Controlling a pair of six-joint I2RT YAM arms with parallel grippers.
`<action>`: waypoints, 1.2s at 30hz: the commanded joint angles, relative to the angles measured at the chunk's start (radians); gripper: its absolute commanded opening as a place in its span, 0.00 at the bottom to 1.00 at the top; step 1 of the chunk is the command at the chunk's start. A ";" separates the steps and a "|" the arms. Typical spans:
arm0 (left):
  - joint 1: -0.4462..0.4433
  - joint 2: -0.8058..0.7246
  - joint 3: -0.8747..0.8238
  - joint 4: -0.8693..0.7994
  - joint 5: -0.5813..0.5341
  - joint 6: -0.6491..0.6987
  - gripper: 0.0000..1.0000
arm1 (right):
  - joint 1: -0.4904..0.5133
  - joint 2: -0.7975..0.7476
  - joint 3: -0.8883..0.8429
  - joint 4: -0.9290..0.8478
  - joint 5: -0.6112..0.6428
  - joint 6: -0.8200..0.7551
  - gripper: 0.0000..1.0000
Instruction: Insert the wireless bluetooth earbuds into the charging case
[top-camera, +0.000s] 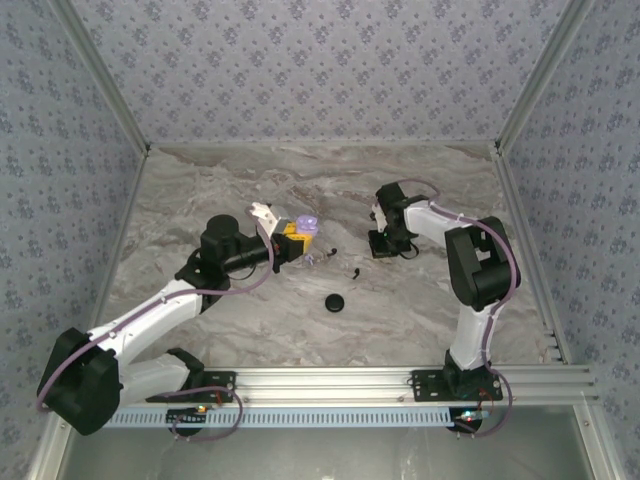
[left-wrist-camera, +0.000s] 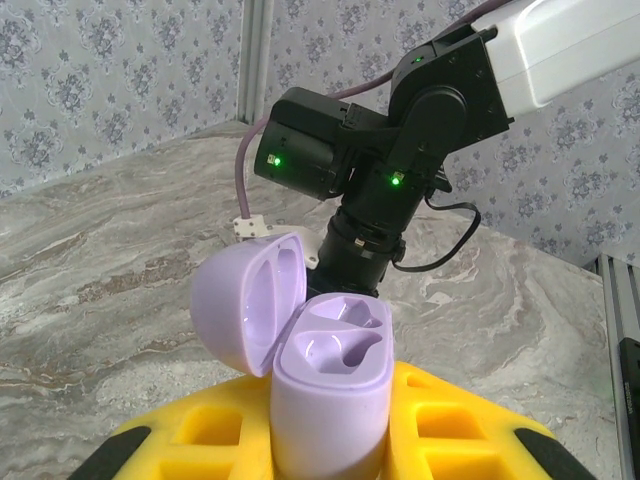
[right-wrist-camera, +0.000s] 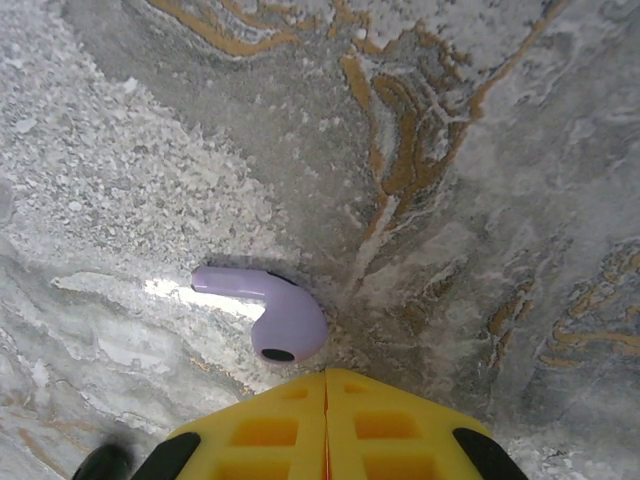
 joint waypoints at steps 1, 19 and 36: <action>-0.004 0.002 0.034 0.005 -0.003 0.011 0.22 | 0.002 0.030 0.030 0.016 0.037 0.024 0.08; -0.003 -0.005 0.033 -0.003 -0.007 0.019 0.22 | 0.002 0.095 0.127 0.000 0.060 0.013 0.08; -0.004 -0.006 0.034 -0.003 -0.009 0.020 0.22 | 0.013 -0.013 0.136 -0.060 0.035 0.012 0.20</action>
